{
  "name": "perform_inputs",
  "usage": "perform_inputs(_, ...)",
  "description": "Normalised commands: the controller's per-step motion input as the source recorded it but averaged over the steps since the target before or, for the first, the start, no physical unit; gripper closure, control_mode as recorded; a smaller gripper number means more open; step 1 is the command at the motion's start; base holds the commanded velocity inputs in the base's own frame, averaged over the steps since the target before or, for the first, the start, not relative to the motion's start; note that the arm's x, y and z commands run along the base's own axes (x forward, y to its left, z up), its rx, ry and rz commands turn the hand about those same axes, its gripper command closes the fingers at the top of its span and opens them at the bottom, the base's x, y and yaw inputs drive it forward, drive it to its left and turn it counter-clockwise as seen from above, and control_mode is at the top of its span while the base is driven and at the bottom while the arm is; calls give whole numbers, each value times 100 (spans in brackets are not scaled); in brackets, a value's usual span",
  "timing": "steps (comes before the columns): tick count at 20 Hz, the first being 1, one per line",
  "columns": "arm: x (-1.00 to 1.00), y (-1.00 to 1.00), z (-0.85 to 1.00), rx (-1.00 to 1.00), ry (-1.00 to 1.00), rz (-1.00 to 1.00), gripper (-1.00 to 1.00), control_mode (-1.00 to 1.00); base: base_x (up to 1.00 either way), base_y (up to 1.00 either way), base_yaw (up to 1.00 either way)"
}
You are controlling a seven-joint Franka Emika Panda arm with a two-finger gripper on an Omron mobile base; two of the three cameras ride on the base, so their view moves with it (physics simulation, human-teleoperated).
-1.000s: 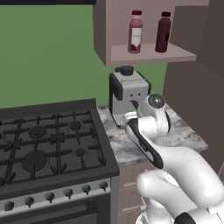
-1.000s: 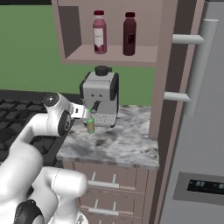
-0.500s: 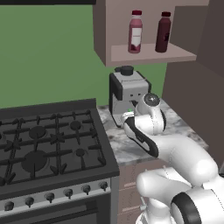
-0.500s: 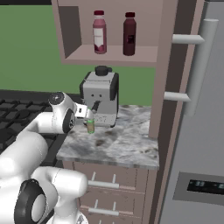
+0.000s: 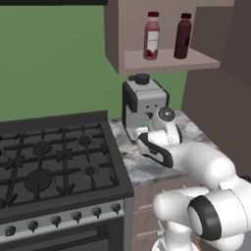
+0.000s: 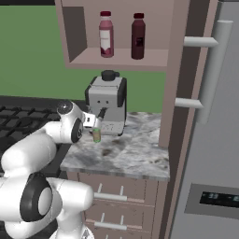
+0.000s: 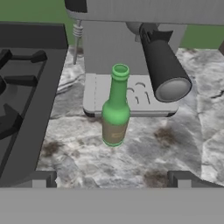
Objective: Sort all alcoholic drinks to one cabinet, and non-alcoholic drinks to the other.
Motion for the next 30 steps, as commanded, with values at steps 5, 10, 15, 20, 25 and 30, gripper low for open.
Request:
perform_inputs(5,18,-1,-9,1,0,0,-100,-100,0,0,0)
perform_inputs(10,16,-3,-3,2,0,0,-100,-100,0,0,0)
perform_inputs(15,15,-3,-4,1,1,0,-100,-100,0,0,0)
perform_inputs(20,13,0,-12,0,2,0,-100,-100,0,0,0)
perform_inputs(25,11,0,-13,0,0,0,-100,-100,0,0,0)
perform_inputs(30,12,0,-10,0,0,0,-100,-100,0,0,0)
